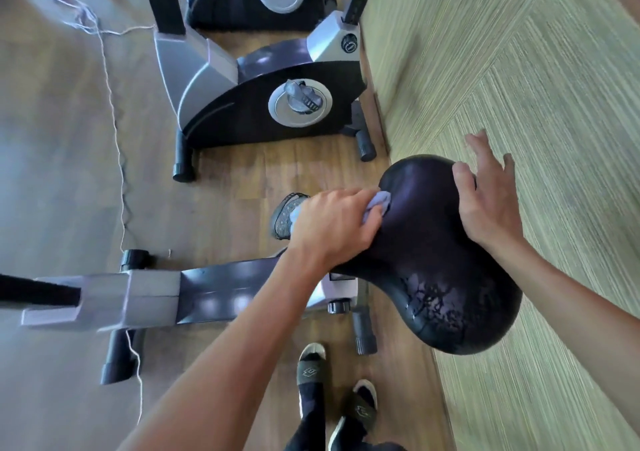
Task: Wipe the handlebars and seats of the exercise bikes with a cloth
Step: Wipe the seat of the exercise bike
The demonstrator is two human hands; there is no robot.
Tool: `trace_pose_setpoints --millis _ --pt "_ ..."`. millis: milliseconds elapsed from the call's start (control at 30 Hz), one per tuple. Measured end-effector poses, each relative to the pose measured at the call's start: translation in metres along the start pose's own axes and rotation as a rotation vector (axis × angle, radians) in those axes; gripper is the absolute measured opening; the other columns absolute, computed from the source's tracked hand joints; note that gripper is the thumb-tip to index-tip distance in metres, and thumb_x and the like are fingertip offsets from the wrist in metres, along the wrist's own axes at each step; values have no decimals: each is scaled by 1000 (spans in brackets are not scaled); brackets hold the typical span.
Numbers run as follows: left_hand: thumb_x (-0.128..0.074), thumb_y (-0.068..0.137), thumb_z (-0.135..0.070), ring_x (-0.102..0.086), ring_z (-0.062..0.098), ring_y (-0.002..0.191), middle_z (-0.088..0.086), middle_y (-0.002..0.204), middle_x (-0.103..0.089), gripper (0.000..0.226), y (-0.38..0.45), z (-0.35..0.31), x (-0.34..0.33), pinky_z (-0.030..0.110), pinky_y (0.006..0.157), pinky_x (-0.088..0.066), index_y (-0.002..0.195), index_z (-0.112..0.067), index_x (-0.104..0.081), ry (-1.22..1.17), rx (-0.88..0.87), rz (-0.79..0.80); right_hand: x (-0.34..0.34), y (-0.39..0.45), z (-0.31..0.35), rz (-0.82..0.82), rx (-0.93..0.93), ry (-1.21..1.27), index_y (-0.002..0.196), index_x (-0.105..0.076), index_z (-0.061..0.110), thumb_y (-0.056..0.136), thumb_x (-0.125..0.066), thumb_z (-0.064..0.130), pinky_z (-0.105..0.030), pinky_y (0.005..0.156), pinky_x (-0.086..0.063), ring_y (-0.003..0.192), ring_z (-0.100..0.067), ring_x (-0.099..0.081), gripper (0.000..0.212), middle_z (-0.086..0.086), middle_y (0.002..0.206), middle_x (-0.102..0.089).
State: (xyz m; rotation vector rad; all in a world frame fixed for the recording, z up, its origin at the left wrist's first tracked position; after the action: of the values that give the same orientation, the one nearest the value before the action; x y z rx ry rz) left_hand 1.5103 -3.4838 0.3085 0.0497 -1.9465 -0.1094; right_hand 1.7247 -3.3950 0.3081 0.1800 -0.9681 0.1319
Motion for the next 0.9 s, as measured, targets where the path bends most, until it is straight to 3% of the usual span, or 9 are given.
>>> trace_pose_setpoints --millis 33,100,200,300,400,533,700,800,900 --pt "-46 102 -43 -67 26 103 -5 108 -72 33 -3 -2 1 33 71 -38 123 -29 -68 -5 -33 -29 1 0 0 2 -3 5 160 -27 18 102 -21 56 -42 129 1 152 -3 0 70 -2 171 -15" --pt "-50 104 -38 -63 23 120 -5 123 -71 36 -24 -3 6 32 97 -47 131 -21 -68 -68 -145 -114 2 -1 -1 5 -9 23 160 -28 18 100 -20 58 -41 129 0 154 -9 -1 73 -1 171 -16" --pt "-57 102 -32 -45 24 145 -2 145 -60 39 -61 -12 8 43 122 -31 138 -17 -65 -95 -311 -127 3 -1 -1 -22 35 69 158 -32 11 103 -23 51 -39 128 0 146 8 -3 68 -6 169 -21" --pt "-52 104 -33 -32 25 153 0 154 -52 38 -67 -18 20 50 124 -25 138 -20 -66 -121 -420 -85 11 -5 -4 -89 61 145 149 -44 7 103 -22 49 -45 128 -9 152 -13 -24 66 -9 166 -31" --pt "-48 106 -34 -25 26 156 5 161 -42 42 -58 -12 22 50 125 -24 145 -20 -58 -15 -383 -134 21 -13 -10 -196 38 233 135 -58 10 106 -22 39 -52 123 -21 142 -9 -38 55 -7 157 -46" --pt "-40 107 -39 -40 31 148 13 160 -43 48 -38 -36 -4 45 118 -34 146 -16 -57 154 -280 -116 41 -42 -23 -327 -163 580 127 -66 22 108 -28 37 -39 122 -30 138 1 -46 45 9 147 -57" --pt "-38 107 -37 -33 30 151 15 161 -40 51 3 -141 -44 43 122 -27 146 -8 -55 127 -367 -90 58 -76 -44 -441 -277 742 122 -68 26 107 -31 35 -32 119 -36 133 2 -51 40 8 141 -61" --pt "-37 104 -35 -39 32 147 16 156 -47 49 9 -196 -70 44 119 -27 136 -8 -64 86 -493 -17 72 -84 -57 -508 -312 786 120 -67 27 107 -31 35 -28 116 -37 130 1 -54 40 7 137 -64" --pt "-49 104 -33 -47 34 141 13 153 -52 39 -18 -196 -72 44 118 -32 131 -13 -69 0 -705 5 86 -96 -74 -585 -317 827 124 -67 16 104 -29 39 -14 107 -39 126 -2 -58 49 5 133 -67"
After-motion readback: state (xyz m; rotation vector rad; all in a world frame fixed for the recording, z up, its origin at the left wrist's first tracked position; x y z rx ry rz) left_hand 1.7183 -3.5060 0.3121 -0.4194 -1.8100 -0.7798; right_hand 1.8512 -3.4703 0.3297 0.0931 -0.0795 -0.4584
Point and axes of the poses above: each hand's wrist, its own y-axis towards the middle knuckle, its own x-axis out of the back of the hand, z = x × y, the point moved 5 cm from there along y, towards the middle knuckle
